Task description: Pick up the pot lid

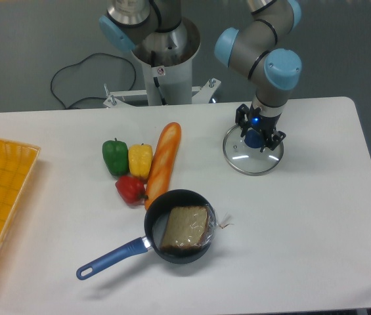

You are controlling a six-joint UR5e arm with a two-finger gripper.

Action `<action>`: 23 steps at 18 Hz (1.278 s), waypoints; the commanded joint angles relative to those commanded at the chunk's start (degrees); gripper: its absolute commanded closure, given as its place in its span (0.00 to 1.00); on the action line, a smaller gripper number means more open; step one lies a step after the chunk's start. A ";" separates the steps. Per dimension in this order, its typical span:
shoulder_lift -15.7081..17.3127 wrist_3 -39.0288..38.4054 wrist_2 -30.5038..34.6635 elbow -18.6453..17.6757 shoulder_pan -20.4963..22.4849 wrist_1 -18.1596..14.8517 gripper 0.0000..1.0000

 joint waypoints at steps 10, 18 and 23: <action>0.09 -0.70 3.86 2.81 -2.10 -1.49 0.39; 0.44 -1.23 3.96 7.47 -2.64 -9.05 0.40; 0.62 -2.72 3.52 10.80 -2.99 -13.44 0.40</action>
